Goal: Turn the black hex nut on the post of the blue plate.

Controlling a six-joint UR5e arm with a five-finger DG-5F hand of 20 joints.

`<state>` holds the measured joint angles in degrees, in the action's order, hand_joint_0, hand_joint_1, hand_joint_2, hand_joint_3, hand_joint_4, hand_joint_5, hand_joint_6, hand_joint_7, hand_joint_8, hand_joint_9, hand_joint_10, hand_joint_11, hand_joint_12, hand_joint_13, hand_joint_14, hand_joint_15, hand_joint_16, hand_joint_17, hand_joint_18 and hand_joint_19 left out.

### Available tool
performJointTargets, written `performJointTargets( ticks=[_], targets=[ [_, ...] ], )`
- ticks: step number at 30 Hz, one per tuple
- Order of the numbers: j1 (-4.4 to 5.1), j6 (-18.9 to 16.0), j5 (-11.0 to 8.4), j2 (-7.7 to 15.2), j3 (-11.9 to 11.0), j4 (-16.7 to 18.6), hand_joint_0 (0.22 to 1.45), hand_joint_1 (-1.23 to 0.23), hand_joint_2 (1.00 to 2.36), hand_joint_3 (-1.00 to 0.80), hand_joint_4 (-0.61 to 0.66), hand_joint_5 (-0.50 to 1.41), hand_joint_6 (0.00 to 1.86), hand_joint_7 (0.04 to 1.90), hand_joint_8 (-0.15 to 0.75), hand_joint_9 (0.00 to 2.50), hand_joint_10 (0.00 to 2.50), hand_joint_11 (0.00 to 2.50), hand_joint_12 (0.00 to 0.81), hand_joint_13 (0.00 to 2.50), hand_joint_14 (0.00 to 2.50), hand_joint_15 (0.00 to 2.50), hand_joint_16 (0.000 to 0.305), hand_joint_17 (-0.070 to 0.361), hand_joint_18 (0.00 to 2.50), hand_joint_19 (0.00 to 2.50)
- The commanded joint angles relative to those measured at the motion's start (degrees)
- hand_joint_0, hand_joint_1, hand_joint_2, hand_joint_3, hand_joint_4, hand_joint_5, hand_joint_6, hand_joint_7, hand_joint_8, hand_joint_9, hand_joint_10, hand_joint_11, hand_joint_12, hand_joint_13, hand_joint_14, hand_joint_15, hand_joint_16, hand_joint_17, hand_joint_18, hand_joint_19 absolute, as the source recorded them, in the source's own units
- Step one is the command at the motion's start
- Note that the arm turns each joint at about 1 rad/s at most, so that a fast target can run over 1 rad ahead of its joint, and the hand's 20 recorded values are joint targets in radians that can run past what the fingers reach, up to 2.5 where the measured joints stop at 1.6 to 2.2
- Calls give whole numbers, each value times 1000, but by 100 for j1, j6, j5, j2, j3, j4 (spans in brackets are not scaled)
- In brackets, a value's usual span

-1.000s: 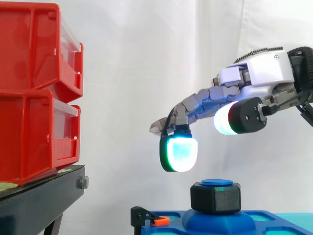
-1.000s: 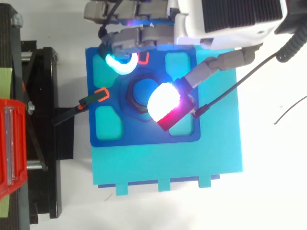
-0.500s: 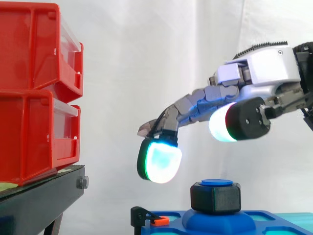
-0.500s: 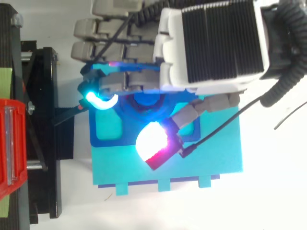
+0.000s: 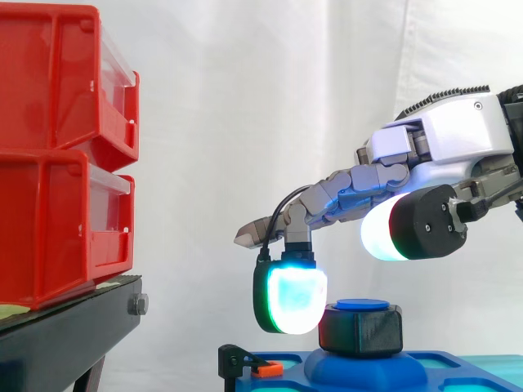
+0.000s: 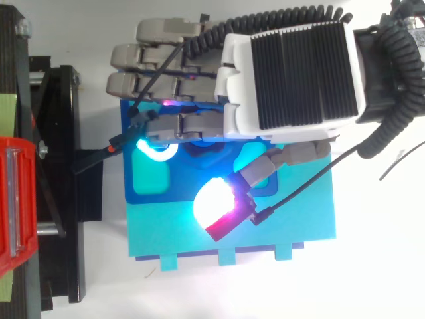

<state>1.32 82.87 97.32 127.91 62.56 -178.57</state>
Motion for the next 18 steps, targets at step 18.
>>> performJointTargets(
  ticks=[18],
  targets=[
    [-255,159,200,-3,2,-134,459,-184,1000,-500,157,-176,501,1117,192,65,0,0,340,35,0,20,56,126,0,37]
  ],
)
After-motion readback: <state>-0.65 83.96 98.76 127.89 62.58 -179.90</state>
